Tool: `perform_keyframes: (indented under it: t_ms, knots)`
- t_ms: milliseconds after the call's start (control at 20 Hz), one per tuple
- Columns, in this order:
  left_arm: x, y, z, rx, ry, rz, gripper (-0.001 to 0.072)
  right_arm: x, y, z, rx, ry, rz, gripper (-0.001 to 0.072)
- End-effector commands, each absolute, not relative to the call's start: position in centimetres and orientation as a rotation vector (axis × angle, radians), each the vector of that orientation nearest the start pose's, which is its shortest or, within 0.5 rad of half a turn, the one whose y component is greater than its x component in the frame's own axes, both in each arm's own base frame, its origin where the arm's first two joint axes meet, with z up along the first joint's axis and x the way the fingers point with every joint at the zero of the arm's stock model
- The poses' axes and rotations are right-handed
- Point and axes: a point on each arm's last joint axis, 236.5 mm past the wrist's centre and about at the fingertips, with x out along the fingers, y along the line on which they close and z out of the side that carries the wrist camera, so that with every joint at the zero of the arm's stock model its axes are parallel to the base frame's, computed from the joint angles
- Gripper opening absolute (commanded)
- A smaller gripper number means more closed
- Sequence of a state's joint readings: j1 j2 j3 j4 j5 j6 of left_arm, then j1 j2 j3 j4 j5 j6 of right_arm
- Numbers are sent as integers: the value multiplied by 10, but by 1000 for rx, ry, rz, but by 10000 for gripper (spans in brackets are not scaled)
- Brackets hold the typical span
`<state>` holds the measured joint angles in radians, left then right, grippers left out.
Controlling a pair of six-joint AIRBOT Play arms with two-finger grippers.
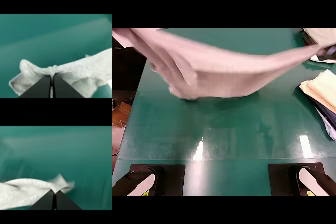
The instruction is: Fold the shirts.
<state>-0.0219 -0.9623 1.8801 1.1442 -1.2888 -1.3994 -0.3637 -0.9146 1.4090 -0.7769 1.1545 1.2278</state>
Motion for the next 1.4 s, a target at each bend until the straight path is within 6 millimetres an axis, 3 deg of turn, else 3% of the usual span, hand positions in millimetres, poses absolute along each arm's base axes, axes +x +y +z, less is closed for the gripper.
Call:
perform_keyframes:
  t_ms: [0, 100, 250, 400, 500, 650, 750, 850, 950, 1050, 1200, 1350]
  knots:
    - [252, -103, 520, 16, 67, -447, 21, 308, 41, 449, 172, 74, 306, 11]
    - [215, -112, 546, -12, -27, -495, 21, 271, 41, 487, 103, -22, 246, 11]
    - [171, -123, 572, -46, -135, -558, 20, 233, 17, 515, 20, -70, 70, 10]
    - [159, -126, 575, -48, -151, -573, 20, 227, -4, 499, 3, 66, -30, 10]
    - [184, -123, 553, -59, -70, -552, 20, 244, -10, 467, 17, 237, -20, 10]
    - [253, -120, 466, -94, 219, -522, 21, 288, -26, 405, 103, 503, -5, 10]
    - [296, -123, 381, -132, 484, -524, 21, 319, -38, 345, 179, 702, 4, 10]
    - [329, -124, 296, -169, 730, -521, 21, 341, -46, 272, 274, 945, 12, 10]
    - [356, -125, 222, -204, 915, -514, 21, 355, -51, 209, 346, 1138, 19, 10]
    - [382, -124, 163, -219, 1028, -506, 22, 369, -56, 158, 404, 1255, 16, 10]
    - [435, -120, 112, -213, 1023, -477, 21, 396, -62, 106, 451, 1301, 2, 10]
    - [490, -110, 92, -257, 909, -390, 22, 441, -66, 81, 450, 1198, -20, 10]
